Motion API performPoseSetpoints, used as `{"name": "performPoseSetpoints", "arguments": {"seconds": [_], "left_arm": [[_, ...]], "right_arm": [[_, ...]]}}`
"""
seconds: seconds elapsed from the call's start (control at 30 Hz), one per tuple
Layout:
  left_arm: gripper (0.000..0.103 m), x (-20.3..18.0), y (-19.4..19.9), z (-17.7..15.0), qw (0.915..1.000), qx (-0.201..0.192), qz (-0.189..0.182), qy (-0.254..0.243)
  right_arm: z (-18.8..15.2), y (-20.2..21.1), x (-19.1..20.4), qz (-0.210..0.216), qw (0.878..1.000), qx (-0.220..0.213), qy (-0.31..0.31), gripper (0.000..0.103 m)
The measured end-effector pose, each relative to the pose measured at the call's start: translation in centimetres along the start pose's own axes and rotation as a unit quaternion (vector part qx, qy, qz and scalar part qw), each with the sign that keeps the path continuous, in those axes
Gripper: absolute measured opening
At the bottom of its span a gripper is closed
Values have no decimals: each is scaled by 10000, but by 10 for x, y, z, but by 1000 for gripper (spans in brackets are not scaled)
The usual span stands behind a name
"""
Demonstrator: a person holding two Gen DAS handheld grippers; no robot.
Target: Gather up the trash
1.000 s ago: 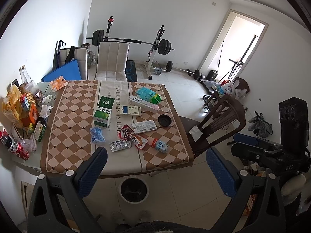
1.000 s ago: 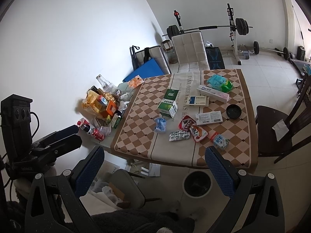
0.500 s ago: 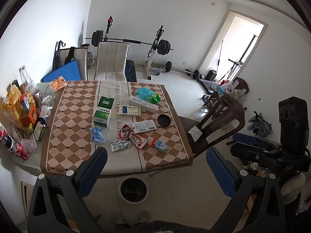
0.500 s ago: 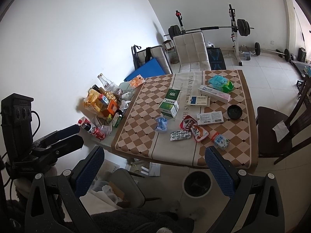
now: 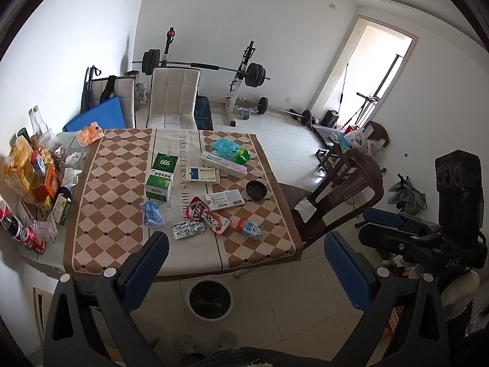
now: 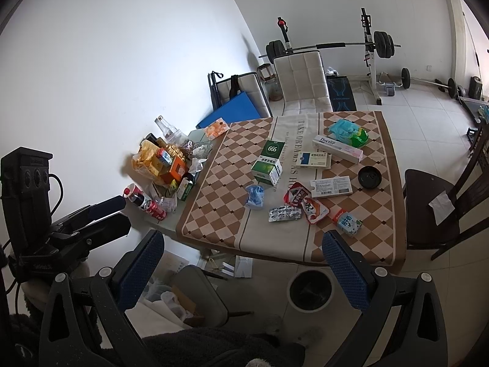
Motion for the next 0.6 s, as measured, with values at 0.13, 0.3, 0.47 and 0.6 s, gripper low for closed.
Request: {"name": "performPoseSetpoints", "arguments": {"seconds": [0.13,0.3,0.47,0.6], "left_arm": [[103,0,0,0,10000,0,-7,-3],[103,-6,1,0,10000,7,-11,-2],[103,-7,-1,1,10000,5,-16,-13],[103,-7,-1,1,10000,-4,-20,-15]], "right_arm": [[0,0,0,-1,10000,-2,1,103],[-1,1,1,-11,10000,-4,8,103],[-1,1,1,-1,10000,-8,-2,103],[-1,-1,0,-4,10000,-13,-1,103]]}}
Point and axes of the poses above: each gripper's, at about its wrist camera, not at the fingertips, and y roughly against the way its jaws point, x to its left, z to its top, the point moved 2 cm from there along -y, roughly the way its jaws point, and after that the axes turned 12 degrees about -z, right-handed, at the moved point
